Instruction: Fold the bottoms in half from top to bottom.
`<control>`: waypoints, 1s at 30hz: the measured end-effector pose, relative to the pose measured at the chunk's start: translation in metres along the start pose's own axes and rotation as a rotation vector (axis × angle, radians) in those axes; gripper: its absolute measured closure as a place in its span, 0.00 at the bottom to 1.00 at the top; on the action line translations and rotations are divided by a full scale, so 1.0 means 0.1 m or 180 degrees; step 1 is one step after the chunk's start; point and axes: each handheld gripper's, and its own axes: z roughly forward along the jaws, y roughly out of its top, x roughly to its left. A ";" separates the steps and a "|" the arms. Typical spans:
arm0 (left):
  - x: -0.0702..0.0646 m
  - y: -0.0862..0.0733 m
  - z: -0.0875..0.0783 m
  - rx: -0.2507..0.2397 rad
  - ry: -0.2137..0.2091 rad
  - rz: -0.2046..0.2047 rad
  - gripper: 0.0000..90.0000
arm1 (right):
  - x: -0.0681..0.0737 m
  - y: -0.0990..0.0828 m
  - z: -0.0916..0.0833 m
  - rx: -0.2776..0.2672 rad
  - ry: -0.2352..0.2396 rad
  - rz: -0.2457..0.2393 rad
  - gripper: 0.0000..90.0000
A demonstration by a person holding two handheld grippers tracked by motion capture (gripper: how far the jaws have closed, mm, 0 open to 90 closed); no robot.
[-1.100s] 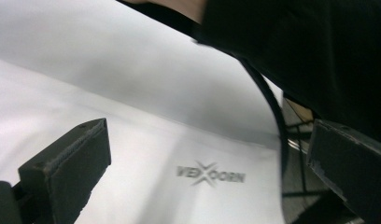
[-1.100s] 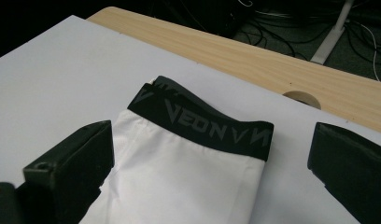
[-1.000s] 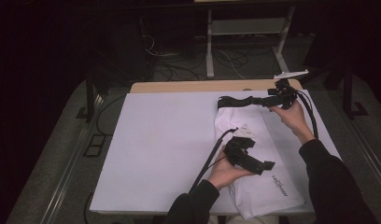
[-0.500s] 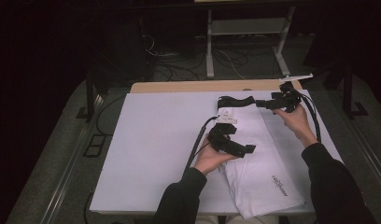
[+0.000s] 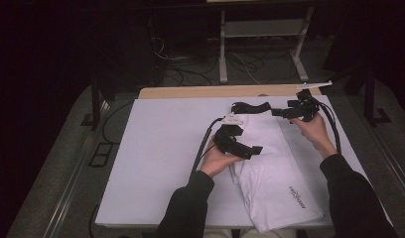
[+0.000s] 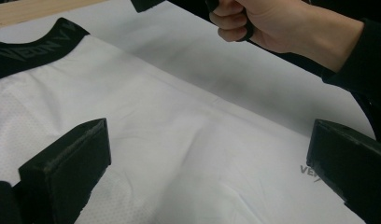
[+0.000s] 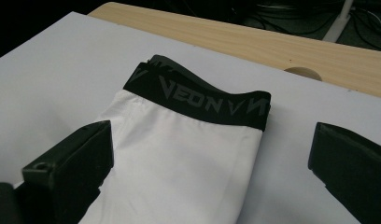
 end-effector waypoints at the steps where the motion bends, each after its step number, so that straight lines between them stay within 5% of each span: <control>1: 0.02 0.00 -0.01 -0.0007 0.0003 0.0001 0.00 | 0.00 0.00 0.00 0.0004 0.0000 0.0001 0.00; 17: 0.30 0.07 -0.10 -0.0081 0.0056 -0.0037 0.00 | 0.00 -0.02 0.01 0.0082 -0.0050 -0.0060 0.00; 30: 0.50 0.10 -0.10 0.0017 0.0135 -0.0071 0.00 | -0.05 -0.08 0.00 0.0062 -0.0035 -0.0006 0.00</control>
